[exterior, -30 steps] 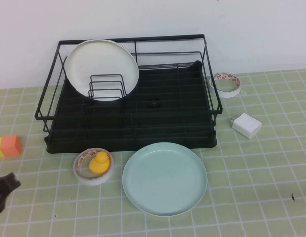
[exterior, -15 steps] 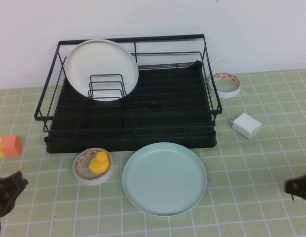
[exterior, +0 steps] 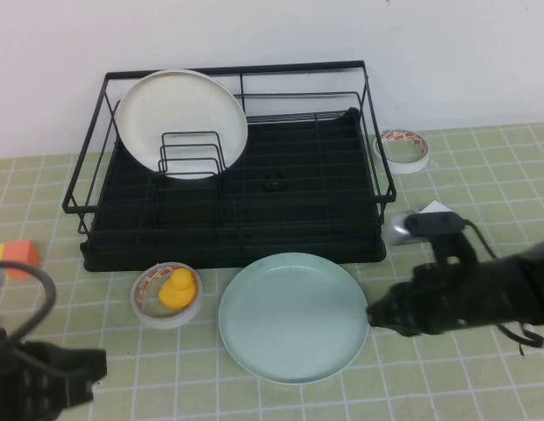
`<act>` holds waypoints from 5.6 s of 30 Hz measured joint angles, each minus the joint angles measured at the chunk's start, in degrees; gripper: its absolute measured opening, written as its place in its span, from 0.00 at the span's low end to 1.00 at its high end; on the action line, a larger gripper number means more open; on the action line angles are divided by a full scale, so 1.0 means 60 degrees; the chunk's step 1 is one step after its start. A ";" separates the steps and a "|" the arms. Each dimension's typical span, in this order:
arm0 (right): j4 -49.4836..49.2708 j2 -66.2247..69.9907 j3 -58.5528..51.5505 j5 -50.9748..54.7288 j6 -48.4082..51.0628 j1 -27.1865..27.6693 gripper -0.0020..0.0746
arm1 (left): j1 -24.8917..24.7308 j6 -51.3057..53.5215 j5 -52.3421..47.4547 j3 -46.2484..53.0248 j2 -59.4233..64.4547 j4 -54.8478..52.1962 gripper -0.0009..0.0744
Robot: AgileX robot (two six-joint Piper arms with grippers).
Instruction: Place plate on rack
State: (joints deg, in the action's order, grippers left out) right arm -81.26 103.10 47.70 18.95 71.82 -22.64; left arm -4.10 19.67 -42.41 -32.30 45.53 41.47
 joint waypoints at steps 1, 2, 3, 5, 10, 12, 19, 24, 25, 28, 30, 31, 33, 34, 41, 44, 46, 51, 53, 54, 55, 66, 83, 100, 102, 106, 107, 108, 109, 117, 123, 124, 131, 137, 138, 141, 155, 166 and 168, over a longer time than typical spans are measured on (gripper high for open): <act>0.0000 0.0220 0.0159 0.0000 -0.0059 -0.0018 0.03 | 0.0000 0.0094 -0.0194 -0.0037 0.0000 -0.0065 0.01; 0.0000 0.0425 0.0343 0.0000 -0.0157 -0.0039 0.05 | 0.0000 0.0162 -0.0231 -0.0037 0.0000 -0.0095 0.01; 0.0000 0.0615 0.0508 0.0017 -0.0251 -0.0055 0.07 | 0.0000 0.0206 -0.0167 -0.0037 0.0000 -0.0138 0.01; 0.0096 0.0893 0.0757 0.0036 -0.0473 -0.0054 0.15 | 0.0000 0.0231 0.0110 -0.0017 0.0000 -0.0154 0.01; 0.0466 0.1222 0.0902 0.0071 -0.0817 -0.0054 0.43 | 0.0000 0.0231 0.0505 0.0127 0.0000 -0.0136 0.01; 0.0487 0.1251 0.0923 0.0071 -0.0822 -0.0054 0.48 | 0.0000 0.0238 0.0505 0.0127 0.0000 -0.0136 0.01; 0.0405 0.1288 0.0938 -0.0009 -0.0805 -0.0054 0.47 | 0.0000 0.0253 0.0505 0.0127 0.0000 -0.0009 0.01; 0.0125 0.1375 0.0957 0.0150 -0.0787 -0.0054 0.40 | 0.0000 0.0231 0.0519 0.0127 0.0000 0.0080 0.01; 0.0105 0.1476 0.0976 0.0212 -0.0787 -0.0054 0.39 | 0.0000 0.0212 0.0519 0.0127 0.0000 0.0080 0.01; -0.0006 0.1819 0.1123 0.0539 -0.0787 -0.0054 0.39 | 0.0000 0.0197 0.0475 0.0127 0.0000 0.0102 0.01; -0.0014 0.1958 0.1229 0.0688 -0.0805 -0.0054 0.38 | 0.0000 0.0197 0.0424 0.0127 0.0000 0.0102 0.01; -0.0029 0.1997 0.1275 0.0725 -0.0805 -0.0054 0.37 | 0.0000 0.0197 0.0407 0.0127 0.0000 0.0102 0.01; -0.0029 0.2025 0.1317 0.0742 -0.0805 -0.0054 0.34 | 0.0000 0.0197 0.0402 0.0127 0.0000 0.0102 0.01; -0.0029 0.2050 0.1317 0.0742 -0.0805 -0.0054 0.30 | 0.0000 0.0197 0.0402 0.0127 0.0000 0.0102 0.01; -0.0138 0.2127 0.1355 0.1268 -0.0841 -0.0075 0.06 | 0.0000 -0.0480 0.0160 0.0127 0.0000 0.0188 0.01; 0.0020 0.1960 0.1337 0.1572 -0.0841 -0.0075 0.05 | 0.0000 -0.0594 -0.0135 0.0127 0.0000 0.0531 0.01; 0.0044 0.1634 0.1337 0.1858 -0.0841 -0.0075 0.04 | 0.0000 -0.0562 -0.0240 0.0127 0.0000 0.0871 0.04; 0.0059 0.0482 0.1337 0.2836 -0.0841 -0.0249 0.04 | 0.0000 -0.0538 -0.0263 0.0127 0.0000 0.1744 0.35; 0.0059 0.0040 0.1337 0.2925 -0.0806 -0.0530 0.04 | 0.0000 -0.0538 -0.0175 0.0127 0.0000 0.2036 0.52; 0.0059 -0.0186 0.1337 0.2955 -0.0776 -0.0723 0.04 | 0.0000 -0.0538 -0.0117 0.0127 0.0000 0.2107 0.60; 0.0059 -0.0393 0.1337 0.2982 -0.0732 -0.0931 0.04 | 0.0000 -0.0494 -0.0016 0.0127 0.0000 0.2148 0.66; -0.1549 -0.1275 0.1321 0.3280 0.1306 -0.1860 0.04 | 0.0000 0.0631 0.0605 0.0127 0.0000 0.2148 0.49; -0.2514 -0.1965 0.2136 0.4351 0.4688 -0.1429 0.64 | 0.0000 1.0787 0.1574 0.0133 -0.0003 0.4616 0.16; 0.6981 -0.6331 0.2271 0.7164 0.0154 0.0412 0.04 | 0.0000 2.1645 0.2365 -0.2405 0.2900 0.9223 0.16; 0.8026 -0.6525 0.2271 0.7688 -0.0381 0.0412 0.03 | 0.0000 2.1687 0.2138 -0.3061 0.3762 0.9223 0.16; 0.9428 -0.6632 0.2271 0.8460 -0.1315 0.0419 0.03 | 0.0000 2.1979 0.1793 -0.4544 0.5566 0.9223 0.16; 0.9588 -0.6632 0.2271 0.8515 -0.1457 0.0419 0.03 | 0.0000 2.2117 0.1762 -0.4912 0.6005 0.9223 0.16; 0.9696 -0.6632 0.2252 0.8532 -0.1528 0.0419 0.03 | 0.0000 2.2240 0.1747 -0.5199 0.6351 0.9223 0.16; 0.9809 -0.6632 0.2229 0.8532 -0.1576 0.0419 0.03 | 0.0000 2.2400 0.1726 -0.5551 0.6782 0.9223 0.16; 1.0643 -0.6632 0.1896 0.8593 -0.1767 0.0434 0.03 | 0.0000 2.3469 0.1531 -0.7527 0.9207 0.9223 0.16; 1.0729 -0.6632 0.1896 0.8609 -0.1893 0.0434 0.03 | 0.0000 2.3963 0.1509 -0.8273 1.0069 0.9223 0.16; 1.0729 -0.6632 0.1896 0.8609 -0.1911 0.0434 0.03 | 0.0000 2.3969 0.1509 -0.8324 1.0176 0.9223 0.16; 1.0729 -0.6632 0.1896 0.8609 -0.1988 0.0434 0.03 | 0.0000 2.3991 0.1335 -0.8343 1.0587 0.9223 0.16; 1.0729 -0.6632 0.1896 0.8609 -0.2027 0.0434 0.03 | 0.0000 2.3874 0.1298 -0.8402 1.0731 0.9245 0.16; 1.0729 -0.6632 0.1896 0.8609 -0.2027 0.0434 0.03 | 0.0000 2.3823 0.1298 -0.8407 1.0761 0.9245 0.16; 1.0729 -0.6632 0.1896 0.8609 -0.2027 0.0434 0.03 | 0.0000 2.3704 0.1298 -0.8423 1.0805 0.9223 0.16; 1.0520 -0.6632 0.1896 0.8609 -0.2456 0.0441 0.03 | 0.0000 2.2900 0.1474 -0.8427 1.0655 0.9223 0.52; 1.4954 -0.6699 0.1896 0.8609 -0.6436 0.0456 0.03 | -0.0670 1.7649 0.7630 -0.8427 0.8218 0.9456 0.03; 1.5329 -0.6899 0.1896 0.8609 -0.6951 0.0463 0.03 | -0.1004 1.7280 0.9609 -0.8427 0.7833 0.9599 0.02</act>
State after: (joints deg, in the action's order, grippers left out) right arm 10.71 61.71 59.08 70.60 30.12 -19.87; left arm -10.12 123.34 15.24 -82.86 92.53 99.06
